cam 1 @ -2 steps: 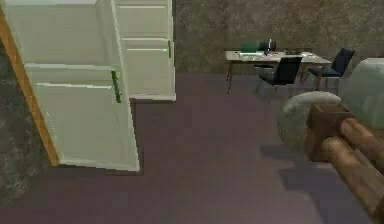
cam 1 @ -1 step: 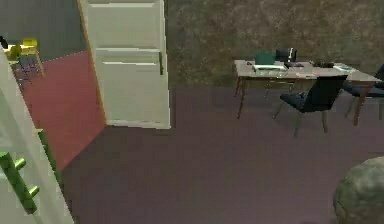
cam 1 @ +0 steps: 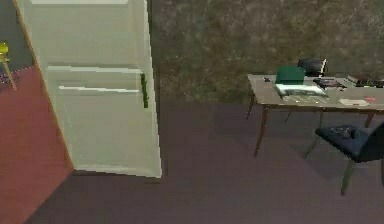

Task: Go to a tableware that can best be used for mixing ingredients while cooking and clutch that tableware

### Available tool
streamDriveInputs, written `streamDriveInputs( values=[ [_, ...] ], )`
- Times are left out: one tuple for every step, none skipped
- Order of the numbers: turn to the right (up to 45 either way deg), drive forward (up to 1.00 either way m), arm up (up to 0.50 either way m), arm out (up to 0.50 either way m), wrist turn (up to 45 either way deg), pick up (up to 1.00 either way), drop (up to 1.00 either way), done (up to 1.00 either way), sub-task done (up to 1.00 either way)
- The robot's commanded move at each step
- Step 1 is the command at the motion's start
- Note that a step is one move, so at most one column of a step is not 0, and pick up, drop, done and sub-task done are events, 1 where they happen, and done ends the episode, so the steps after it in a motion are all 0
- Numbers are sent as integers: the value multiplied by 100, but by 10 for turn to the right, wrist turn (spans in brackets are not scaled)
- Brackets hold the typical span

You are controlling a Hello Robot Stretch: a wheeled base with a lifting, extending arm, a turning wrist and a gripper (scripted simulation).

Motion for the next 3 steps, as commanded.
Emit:
streamDriveInputs(
  values=[
    [-450,0,0,0,0,0,0,0,0],
    [-150,0,0,0,0,0,0,0,0],
    [0,40,0,0,0,0,0,0,0]
  ],
)
